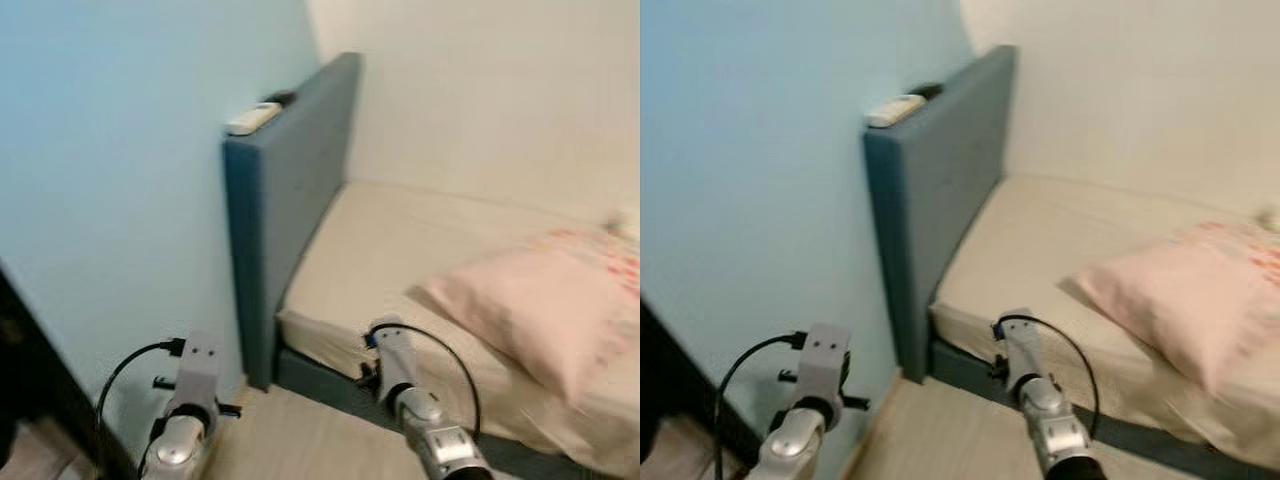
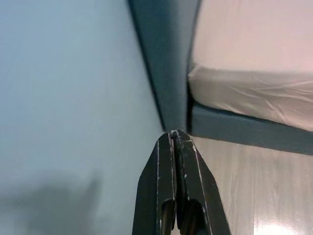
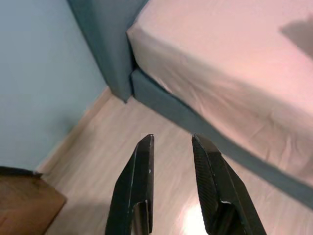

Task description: Clean up the room

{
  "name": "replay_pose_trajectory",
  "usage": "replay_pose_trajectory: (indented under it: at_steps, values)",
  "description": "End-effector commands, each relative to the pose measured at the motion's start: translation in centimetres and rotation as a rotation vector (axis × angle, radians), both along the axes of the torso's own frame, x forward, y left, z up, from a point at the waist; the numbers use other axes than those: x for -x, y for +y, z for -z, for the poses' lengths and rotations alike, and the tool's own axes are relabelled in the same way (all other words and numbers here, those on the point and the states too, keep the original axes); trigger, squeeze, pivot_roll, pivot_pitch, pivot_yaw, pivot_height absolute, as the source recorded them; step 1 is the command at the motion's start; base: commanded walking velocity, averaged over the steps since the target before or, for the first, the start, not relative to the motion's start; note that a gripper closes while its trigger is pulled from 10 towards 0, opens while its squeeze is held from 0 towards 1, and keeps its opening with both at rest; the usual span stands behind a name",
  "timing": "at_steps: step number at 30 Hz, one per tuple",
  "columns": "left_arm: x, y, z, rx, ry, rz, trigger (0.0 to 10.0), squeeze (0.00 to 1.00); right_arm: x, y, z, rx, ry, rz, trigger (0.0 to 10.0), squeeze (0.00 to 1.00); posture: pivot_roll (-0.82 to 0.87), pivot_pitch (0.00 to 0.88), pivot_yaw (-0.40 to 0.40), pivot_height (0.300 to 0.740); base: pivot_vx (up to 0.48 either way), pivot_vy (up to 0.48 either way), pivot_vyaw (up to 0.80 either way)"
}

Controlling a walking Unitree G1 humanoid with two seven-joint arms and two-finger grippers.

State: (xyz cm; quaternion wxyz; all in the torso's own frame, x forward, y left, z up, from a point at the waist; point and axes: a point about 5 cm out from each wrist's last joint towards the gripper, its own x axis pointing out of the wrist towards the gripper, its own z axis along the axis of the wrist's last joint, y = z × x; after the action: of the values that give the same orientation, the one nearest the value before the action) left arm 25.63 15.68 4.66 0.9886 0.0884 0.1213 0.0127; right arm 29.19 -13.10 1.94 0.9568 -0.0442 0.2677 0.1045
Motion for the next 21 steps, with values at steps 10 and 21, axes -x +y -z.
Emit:
replay_pose_trajectory:
  at_steps: [10, 21]
  values:
    - [0.2, 0.1, -0.1, 0.004, -0.019, -0.011, 10.0, 0.0, -0.1, -0.3, -0.2, 0.01, -0.019, 0.002, 10.0, 0.0, 0.03, 0.045, -0.028, 0.74, 0.0, 0.0, -0.8]
    - [0.4, -0.2, -0.3, 0.022, -0.046, -0.005, 10.0, 0.0, -0.1, -0.2, -1.5, 0.036, -0.149, -0.069, 10.0, 0.0, 0.03, 0.042, -0.024, 0.74, 0.0, 0.0, -0.8]
